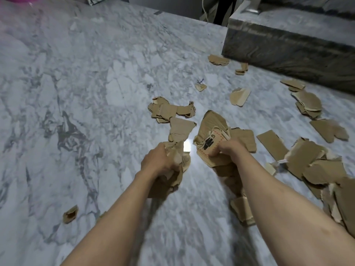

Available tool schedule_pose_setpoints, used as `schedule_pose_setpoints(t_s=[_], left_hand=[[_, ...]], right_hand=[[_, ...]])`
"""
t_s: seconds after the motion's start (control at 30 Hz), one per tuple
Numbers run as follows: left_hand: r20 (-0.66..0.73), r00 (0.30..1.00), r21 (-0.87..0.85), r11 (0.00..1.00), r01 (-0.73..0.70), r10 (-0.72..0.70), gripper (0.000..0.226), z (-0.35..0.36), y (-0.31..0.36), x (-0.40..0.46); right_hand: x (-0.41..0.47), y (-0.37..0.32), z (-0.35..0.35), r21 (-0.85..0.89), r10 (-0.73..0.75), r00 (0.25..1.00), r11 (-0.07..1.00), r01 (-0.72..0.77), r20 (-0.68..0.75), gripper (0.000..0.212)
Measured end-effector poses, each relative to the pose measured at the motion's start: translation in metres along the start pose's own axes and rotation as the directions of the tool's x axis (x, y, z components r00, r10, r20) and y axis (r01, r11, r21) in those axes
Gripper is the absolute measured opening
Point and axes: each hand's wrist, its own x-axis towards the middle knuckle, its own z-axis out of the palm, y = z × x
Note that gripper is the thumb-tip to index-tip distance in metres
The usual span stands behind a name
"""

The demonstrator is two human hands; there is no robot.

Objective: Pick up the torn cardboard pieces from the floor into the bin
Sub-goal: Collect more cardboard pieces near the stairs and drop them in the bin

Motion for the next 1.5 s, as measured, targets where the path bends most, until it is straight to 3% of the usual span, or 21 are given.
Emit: schedule_pose_setpoints(t_s=[0.1, 0.2, 0.33, 0.43, 0.53, 0.63, 0.77, 0.87, 0.97, 1.07, 1.17, 1.3, 1.4, 1.5], left_hand=[[-0.006, 0.999, -0.397, 0.917, 0.031, -0.036, 0.076, -0.022, 0.008, 0.015], [-0.047, 0.996, -0.547, 0.836, 0.035, -0.073, 0.084, -0.045, 0.027, 0.041], [0.005, 0.996, -0.384, 0.919, 0.082, -0.087, 0.098, -0.034, 0.044, 0.074], [-0.018, 0.993, -0.138, 0.984, 0.116, -0.12, 0.077, -0.013, 0.053, 0.072], [-0.124, 0.989, -0.028, 0.997, 0.073, -0.075, 0.053, -0.001, 0.063, 0.08], [-0.131, 0.991, 0.051, 0.998, 0.041, -0.034, 0.051, 0.0, 0.075, 0.087], [-0.182, 0.978, 0.212, 0.976, -0.058, 0.098, 0.035, 0.003, 0.086, 0.09], [-0.153, 0.974, 0.284, 0.951, -0.12, 0.168, 0.029, 0.001, 0.095, 0.095], [-0.058, 0.992, 0.179, 0.979, -0.102, 0.114, 0.044, -0.012, 0.094, 0.103], [-0.056, 0.998, -0.226, 0.973, -0.042, 0.03, 0.05, -0.035, 0.084, 0.111], [-0.124, 0.99, -0.48, 0.877, -0.003, -0.064, 0.057, -0.063, 0.07, 0.129], [-0.052, 0.987, -0.446, 0.888, 0.111, -0.149, 0.088, -0.072, 0.051, 0.154], [-0.067, 0.987, -0.391, 0.914, 0.109, -0.147, 0.116, -0.059, 0.038, 0.163], [-0.111, 0.982, -0.355, 0.929, 0.104, -0.152, 0.117, -0.053, 0.035, 0.162]], right_hand=[[-0.029, -0.006, -0.003, 0.072, -0.042, 0.996, 0.997, 0.036, 0.084, 0.074], [-0.036, -0.008, -0.019, 0.133, -0.077, 0.979, 0.99, 0.053, 0.186, 0.057], [-0.03, -0.013, -0.06, 0.072, -0.076, 0.97, 0.996, 0.061, 0.231, 0.048], [-0.012, -0.01, -0.083, 0.084, -0.052, 0.989, 0.996, 0.04, 0.137, 0.049], [0.005, -0.003, -0.081, 0.098, -0.004, 0.995, 0.995, -0.006, 0.101, 0.063], [0.016, -0.001, -0.064, 0.105, 0.002, 0.997, 0.994, -0.01, 0.073, 0.108], [0.035, -0.001, -0.051, 0.016, 0.018, 1.0, 1.0, -0.018, -0.004, 0.116], [0.039, -0.004, -0.051, 0.016, -0.023, 0.999, 1.0, 0.023, -0.022, 0.108], [0.025, -0.01, -0.054, 0.033, -0.09, 0.996, 0.995, 0.089, 0.016, 0.084], [0.023, -0.01, -0.065, 0.157, -0.078, 0.992, 0.986, 0.062, 0.099, 0.056], [0.026, -0.015, -0.078, 0.249, -0.082, 0.988, 0.967, 0.048, 0.129, 0.052], [0.029, -0.031, -0.087, 0.259, -0.148, 0.979, 0.96, 0.108, 0.142, 0.049], [0.03, -0.05, -0.086, 0.325, -0.256, 0.955, 0.925, 0.196, 0.153, 0.043], [0.037, -0.078, -0.074, 0.349, -0.332, 0.917, 0.905, 0.244, 0.22, 0.047]])
